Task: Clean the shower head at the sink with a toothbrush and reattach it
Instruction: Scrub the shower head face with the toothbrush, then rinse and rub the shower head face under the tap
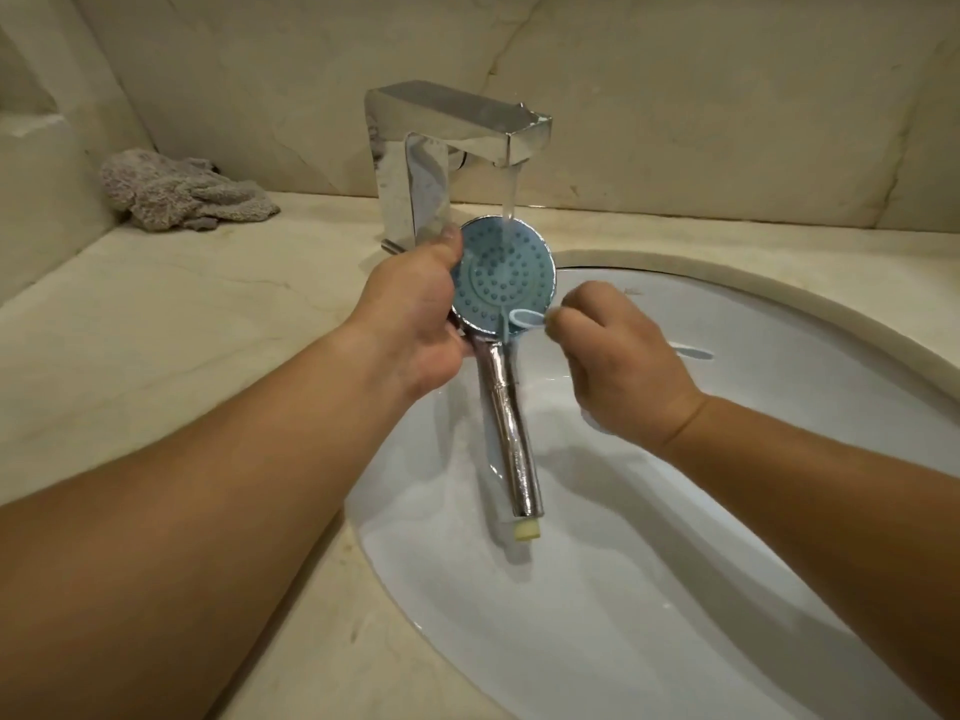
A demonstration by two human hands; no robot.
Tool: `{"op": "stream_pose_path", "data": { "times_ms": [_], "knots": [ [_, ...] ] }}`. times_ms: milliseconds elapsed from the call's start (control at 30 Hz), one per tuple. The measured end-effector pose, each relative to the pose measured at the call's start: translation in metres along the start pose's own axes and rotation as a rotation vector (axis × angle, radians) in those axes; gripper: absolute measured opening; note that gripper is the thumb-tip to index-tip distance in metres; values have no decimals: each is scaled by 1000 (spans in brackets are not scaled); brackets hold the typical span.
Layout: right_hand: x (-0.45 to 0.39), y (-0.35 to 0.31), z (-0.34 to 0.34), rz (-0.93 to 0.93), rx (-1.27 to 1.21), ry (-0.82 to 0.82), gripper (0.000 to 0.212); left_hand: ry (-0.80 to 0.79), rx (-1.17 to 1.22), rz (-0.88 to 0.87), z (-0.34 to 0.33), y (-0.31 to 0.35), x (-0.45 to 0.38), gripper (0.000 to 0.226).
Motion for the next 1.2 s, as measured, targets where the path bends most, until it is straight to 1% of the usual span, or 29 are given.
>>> {"op": "stream_pose_path", "data": {
  "times_ms": [33,67,133,167,200,233,300,367,400,433,500,533,600,667,700,733,767,800,833,900,933,967,1000,1067,1133,1200],
  "knots": [
    [0,-1,1,5,-17,-11,12,4,-1,-5,0,1,0,28],
    [-2,5,4,-33,-40,4,9,7,-5,-9,0,1,0,28],
    [-7,28,12,-190,-75,46,5,11,-16,-11,0,0,0,27],
    [-6,42,11,-276,-76,23,5,13,-20,-9,0,0,0,27],
    [-2,56,8,-354,-53,-46,6,15,-23,-7,1,0,0,26],
    [5,70,0,-428,-4,-157,8,19,-24,-5,1,0,0,26],
    [28,92,-20,-554,118,-462,8,23,-23,-4,1,0,1,26],
    [52,99,-39,-576,227,-737,10,16,-25,-1,0,0,2,26],
    [61,101,-45,-586,251,-819,10,11,-28,1,-1,-1,2,25],
    [67,101,-49,-609,252,-866,10,7,-31,3,-1,-1,2,25],
    [73,100,-54,-638,269,-905,9,9,-29,4,-1,-1,2,27],
    [74,99,-55,-631,295,-926,10,11,-28,3,-1,-1,2,27],
    [80,96,-61,-607,361,-978,20,13,-37,0,-1,-1,3,27],
    [83,94,-63,-598,383,-1014,21,9,-46,0,-2,-1,4,26],
    [78,93,-60,-597,373,-1003,19,8,-49,1,-2,-1,5,26],
    [66,91,-54,-583,350,-959,18,9,-50,0,-2,-1,4,26],
    [50,87,-44,-574,306,-884,21,15,-49,-2,-1,0,4,27],
    [30,81,-32,-580,222,-775,24,23,-51,-5,-1,0,4,27],
    [11,73,-18,-627,82,-645,25,26,-56,-8,-1,0,4,27],
    [-12,56,0,-783,-304,-397,26,27,-67,-15,-1,1,5,28],
    [-15,49,2,-849,-468,-323,31,31,-68,-17,0,2,5,28],
    [-15,42,-1,-900,-591,-305,40,34,-63,-18,1,3,5,29],
    [-12,37,-9,-935,-688,-328,51,33,-53,-17,2,3,6,30],
    [-10,27,-22,-937,-837,-369,73,10,-42,-11,1,3,7,34],
    [-16,27,-29,-896,-938,-318,90,-26,-54,-7,-4,2,10,36],
    [-24,29,-32,-868,-941,-263,103,-46,-48,9,-9,0,12,37]
  ]
}}
Point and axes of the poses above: each hand's wrist, its own x-axis away from the middle knuckle, its own z-axis out of the back of the hand, y = z × x, the point moved 9 cm from there along -x, towards the middle knuckle, and after that the axes turned 4 degrees about y, right-handed, at the moved point
